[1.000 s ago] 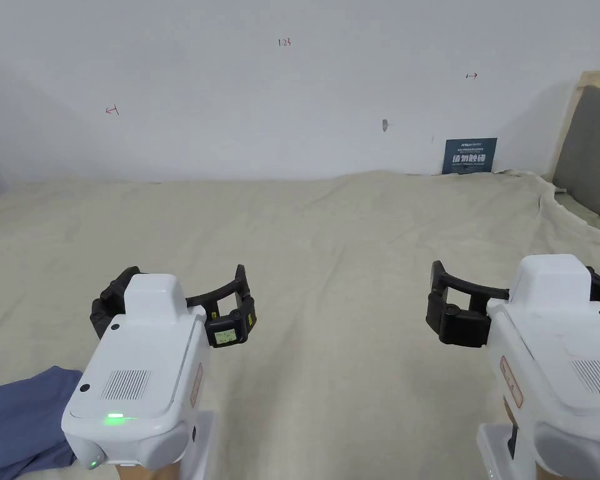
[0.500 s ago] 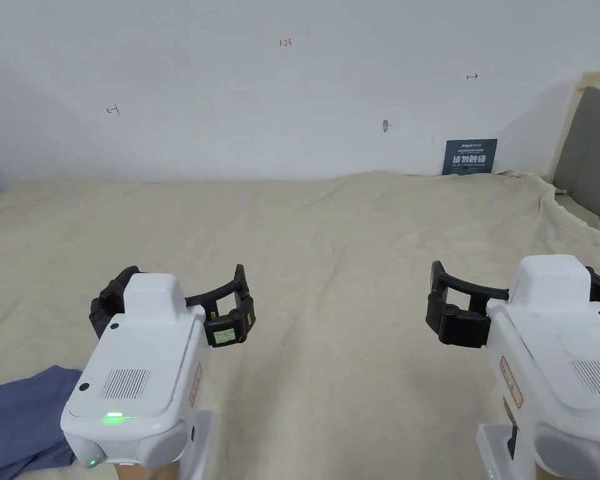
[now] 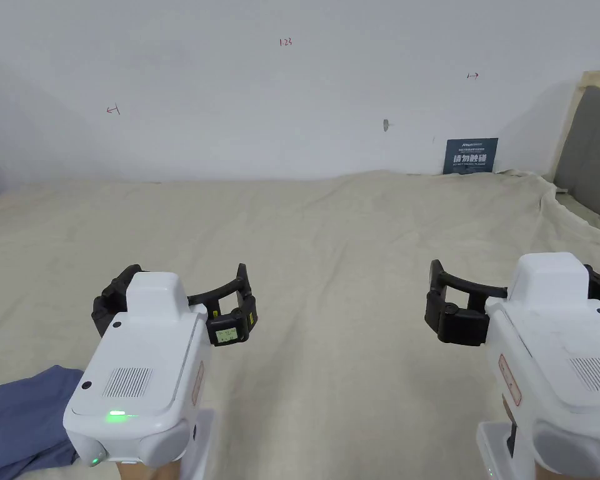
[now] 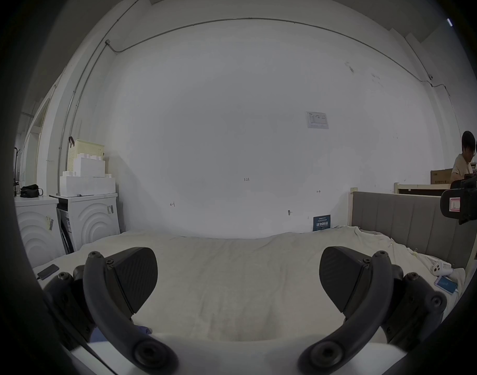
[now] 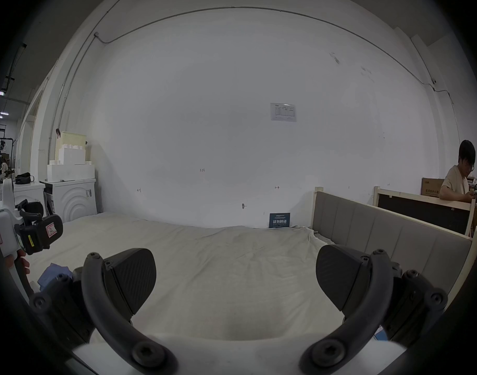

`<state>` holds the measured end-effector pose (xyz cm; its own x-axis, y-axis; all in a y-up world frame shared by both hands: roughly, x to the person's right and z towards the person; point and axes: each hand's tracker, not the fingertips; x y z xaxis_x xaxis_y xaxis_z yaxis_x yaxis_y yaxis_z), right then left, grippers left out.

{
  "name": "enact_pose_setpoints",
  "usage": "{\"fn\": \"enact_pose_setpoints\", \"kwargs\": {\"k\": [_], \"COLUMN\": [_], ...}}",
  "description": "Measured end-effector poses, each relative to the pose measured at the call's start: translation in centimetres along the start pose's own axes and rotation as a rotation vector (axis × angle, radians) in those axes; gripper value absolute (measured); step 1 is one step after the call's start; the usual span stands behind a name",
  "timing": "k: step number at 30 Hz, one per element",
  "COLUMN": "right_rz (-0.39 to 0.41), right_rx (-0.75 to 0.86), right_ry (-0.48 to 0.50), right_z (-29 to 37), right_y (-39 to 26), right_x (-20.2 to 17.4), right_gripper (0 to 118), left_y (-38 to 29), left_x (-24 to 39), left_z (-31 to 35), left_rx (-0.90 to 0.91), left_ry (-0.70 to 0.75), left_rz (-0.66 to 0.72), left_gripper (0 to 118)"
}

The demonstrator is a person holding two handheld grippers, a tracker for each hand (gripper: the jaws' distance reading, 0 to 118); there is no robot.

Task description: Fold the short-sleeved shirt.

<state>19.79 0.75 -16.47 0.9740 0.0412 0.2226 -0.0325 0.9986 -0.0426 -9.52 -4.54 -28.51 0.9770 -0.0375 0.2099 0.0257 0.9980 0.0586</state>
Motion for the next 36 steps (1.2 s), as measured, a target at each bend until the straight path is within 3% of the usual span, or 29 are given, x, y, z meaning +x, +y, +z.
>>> {"fn": "enact_pose_setpoints", "kwargs": {"k": [36], "right_rz": [0.001], "right_rx": [-0.059], "right_ry": [-0.018], "right_z": [-2.2], "right_y": [-1.9], "right_x": [1.2], "right_gripper": [117], "left_y": [0.4], "left_x": [0.0], "left_z": [0.0], "left_rx": [0.008], "left_ry": [-0.004], "left_rz": [-0.007], "left_gripper": [118]}}
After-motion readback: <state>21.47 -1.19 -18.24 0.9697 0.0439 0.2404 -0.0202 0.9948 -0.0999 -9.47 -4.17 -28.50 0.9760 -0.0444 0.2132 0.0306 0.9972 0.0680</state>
